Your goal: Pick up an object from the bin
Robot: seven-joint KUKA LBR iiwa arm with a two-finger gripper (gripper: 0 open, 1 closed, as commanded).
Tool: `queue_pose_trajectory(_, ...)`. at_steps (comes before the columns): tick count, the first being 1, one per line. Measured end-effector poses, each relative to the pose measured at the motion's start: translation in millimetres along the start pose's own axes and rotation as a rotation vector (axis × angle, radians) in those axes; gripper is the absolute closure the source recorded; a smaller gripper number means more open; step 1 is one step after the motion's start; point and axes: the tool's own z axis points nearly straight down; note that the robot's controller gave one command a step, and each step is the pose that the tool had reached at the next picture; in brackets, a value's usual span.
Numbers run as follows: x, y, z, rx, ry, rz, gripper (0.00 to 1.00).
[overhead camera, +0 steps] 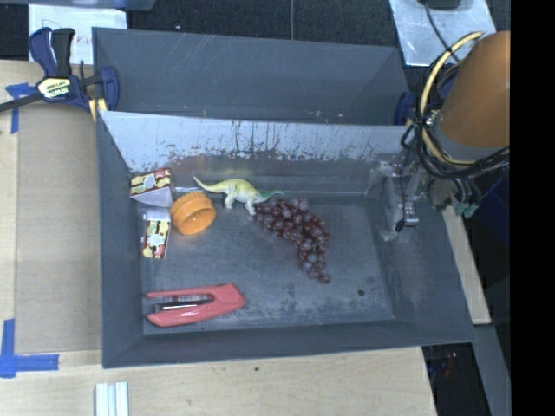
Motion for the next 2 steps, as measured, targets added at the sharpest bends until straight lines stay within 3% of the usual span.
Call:
queue_pose_trajectory(1, -30.4, 57, 49, 0.000, -0.003, 0.104, 0.00)
queue_pose_trajectory(2, -28.4, 78, 66, 0.000, -0.002, 0.128, 0.00)
